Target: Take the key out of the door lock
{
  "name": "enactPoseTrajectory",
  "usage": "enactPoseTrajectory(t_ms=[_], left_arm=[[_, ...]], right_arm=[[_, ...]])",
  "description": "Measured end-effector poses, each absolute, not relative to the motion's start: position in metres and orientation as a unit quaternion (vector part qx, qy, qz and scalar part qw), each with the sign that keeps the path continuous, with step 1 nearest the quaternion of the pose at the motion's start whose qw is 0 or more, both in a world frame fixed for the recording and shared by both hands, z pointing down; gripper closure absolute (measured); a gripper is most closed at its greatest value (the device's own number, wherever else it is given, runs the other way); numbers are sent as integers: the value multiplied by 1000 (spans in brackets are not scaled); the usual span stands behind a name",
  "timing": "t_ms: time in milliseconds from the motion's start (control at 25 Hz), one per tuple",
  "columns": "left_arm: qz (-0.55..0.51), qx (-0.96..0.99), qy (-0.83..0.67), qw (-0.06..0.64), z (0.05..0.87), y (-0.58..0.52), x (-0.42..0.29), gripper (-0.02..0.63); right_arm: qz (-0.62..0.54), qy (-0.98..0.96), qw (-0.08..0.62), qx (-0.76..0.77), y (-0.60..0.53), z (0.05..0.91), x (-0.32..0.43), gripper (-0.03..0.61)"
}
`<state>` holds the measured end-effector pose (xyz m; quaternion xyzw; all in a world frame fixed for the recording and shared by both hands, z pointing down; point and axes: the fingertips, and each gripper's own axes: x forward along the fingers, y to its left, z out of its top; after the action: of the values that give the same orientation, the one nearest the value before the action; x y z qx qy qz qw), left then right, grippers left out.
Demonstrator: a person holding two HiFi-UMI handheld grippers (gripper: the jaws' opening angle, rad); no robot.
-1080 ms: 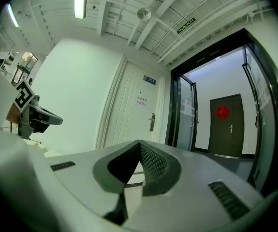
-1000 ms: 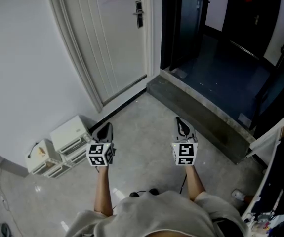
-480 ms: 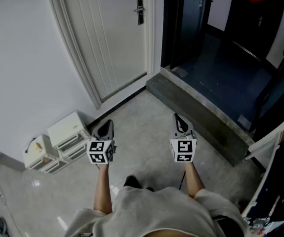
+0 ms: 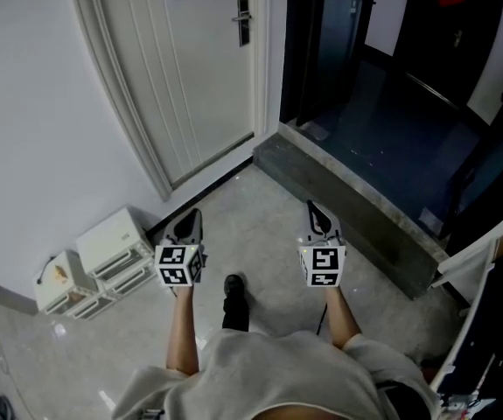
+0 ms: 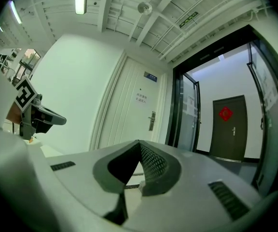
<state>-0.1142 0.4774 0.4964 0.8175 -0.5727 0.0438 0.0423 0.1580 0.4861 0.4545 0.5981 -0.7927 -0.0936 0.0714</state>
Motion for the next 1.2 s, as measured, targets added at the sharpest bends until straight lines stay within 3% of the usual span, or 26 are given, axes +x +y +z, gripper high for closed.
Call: enactPoseTrajectory(t_ms=[840,1200], left_arm=[[32,846,-532,29,465,142,-185,595],[34,859,-510,35,471,51,-199,595]], right_arm=[[-114,-767,74,627,177,419,75,555],[-96,-756,87,642,96,436,56,555]])
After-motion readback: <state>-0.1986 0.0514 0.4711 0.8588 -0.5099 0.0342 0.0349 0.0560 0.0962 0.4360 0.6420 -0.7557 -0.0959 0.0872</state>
